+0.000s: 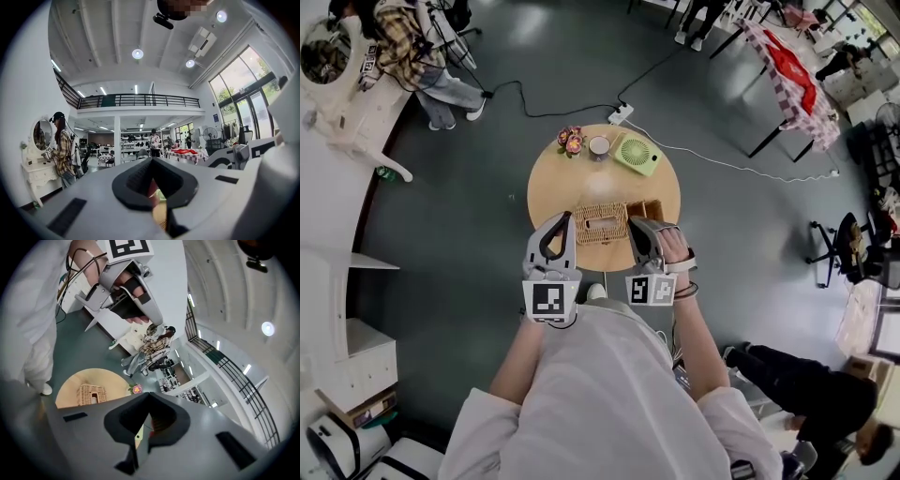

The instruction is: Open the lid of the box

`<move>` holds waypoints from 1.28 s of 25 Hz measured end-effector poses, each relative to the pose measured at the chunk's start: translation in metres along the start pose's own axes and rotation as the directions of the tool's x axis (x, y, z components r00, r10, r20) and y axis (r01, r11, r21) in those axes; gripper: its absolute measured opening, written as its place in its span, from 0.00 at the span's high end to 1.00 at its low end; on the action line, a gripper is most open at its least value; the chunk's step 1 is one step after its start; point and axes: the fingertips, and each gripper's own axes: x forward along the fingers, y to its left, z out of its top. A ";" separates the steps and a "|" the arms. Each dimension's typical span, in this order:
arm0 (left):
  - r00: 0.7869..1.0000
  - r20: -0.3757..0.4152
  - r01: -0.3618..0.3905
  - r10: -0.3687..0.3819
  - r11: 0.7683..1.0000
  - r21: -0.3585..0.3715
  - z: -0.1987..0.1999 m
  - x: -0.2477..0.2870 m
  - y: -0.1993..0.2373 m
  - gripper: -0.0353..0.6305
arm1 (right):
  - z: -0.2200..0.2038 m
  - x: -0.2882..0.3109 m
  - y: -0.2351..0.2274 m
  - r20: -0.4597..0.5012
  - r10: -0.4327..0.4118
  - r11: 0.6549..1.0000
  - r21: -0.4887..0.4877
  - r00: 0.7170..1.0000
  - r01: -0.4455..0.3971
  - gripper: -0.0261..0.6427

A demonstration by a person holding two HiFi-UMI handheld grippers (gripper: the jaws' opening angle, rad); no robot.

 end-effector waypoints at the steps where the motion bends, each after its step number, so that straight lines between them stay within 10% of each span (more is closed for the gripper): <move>1: 1.000 -0.001 -0.003 0.003 1.000 -0.007 -0.001 -0.001 0.001 0.96 | 0.000 0.004 0.006 -0.002 0.038 0.999 -0.004 0.999 -0.038 0.97; 12: 0.999 -0.024 -0.044 0.043 0.998 -0.040 -0.013 -0.002 0.022 0.96 | -0.023 0.050 0.073 -0.028 0.429 0.903 0.006 0.903 -0.429 0.97; 23: 0.996 -0.044 -0.086 0.083 0.995 -0.060 -0.022 -0.004 0.041 0.96 | -0.032 0.063 0.139 -0.053 0.838 0.546 0.089 0.543 -0.833 0.97; 26: 0.994 -0.056 -0.095 0.091 0.994 -0.061 -0.026 -0.006 0.041 0.96 | -0.038 0.065 0.155 -0.068 0.898 0.440 0.090 0.435 -0.893 0.81; 32: 0.992 -0.070 -0.113 0.108 0.991 -0.070 -0.030 -0.012 0.046 0.96 | -0.052 0.078 0.195 -0.150 0.930 0.347 0.061 0.335 -0.936 0.66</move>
